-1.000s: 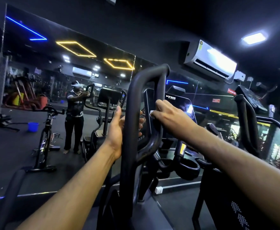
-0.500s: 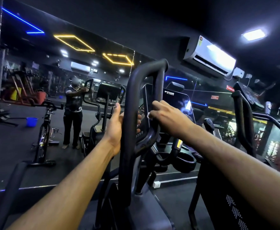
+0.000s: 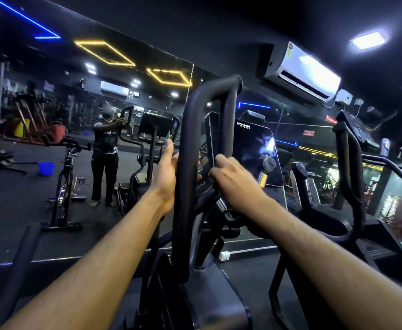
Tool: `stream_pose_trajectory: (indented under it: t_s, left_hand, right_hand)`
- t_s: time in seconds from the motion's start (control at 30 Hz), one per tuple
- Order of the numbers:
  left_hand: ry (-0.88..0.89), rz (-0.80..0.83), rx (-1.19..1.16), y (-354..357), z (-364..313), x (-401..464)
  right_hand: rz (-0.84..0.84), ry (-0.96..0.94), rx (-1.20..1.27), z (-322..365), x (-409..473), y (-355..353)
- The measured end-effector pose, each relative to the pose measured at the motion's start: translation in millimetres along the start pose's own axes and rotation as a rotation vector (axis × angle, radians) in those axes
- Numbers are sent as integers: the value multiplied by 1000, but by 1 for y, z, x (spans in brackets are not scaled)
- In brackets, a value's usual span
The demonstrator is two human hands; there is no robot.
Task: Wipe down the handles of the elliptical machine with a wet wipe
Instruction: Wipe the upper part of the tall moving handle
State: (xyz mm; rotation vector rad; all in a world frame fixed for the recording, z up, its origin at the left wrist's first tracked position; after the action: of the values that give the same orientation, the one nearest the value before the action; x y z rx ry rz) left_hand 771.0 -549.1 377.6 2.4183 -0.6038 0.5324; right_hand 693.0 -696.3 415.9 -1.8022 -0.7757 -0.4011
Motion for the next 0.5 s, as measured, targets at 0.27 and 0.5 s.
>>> stream_pose_trajectory:
  t_s: [0.27, 0.5]
  left_hand:
    - [-2, -1, 11, -3, 1, -1]
    - [10, -45, 7, -5, 6, 4]
  right_hand:
    - [-240, 368, 326, 36, -28, 41]
    - [-343, 422, 777, 68, -59, 51]
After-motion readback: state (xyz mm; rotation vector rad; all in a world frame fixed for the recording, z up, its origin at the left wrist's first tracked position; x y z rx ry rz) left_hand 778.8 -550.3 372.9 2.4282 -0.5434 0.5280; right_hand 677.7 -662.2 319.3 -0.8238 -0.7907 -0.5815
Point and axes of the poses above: each hand's wrist, its own x-axis towards the middle knuckle, its own y-axis out of the palm, z = x × y, the point moved 1 cm from there along x, towards the middle knuckle, and after that the axes turned 5 degrees about y, right-handed, at the moved point
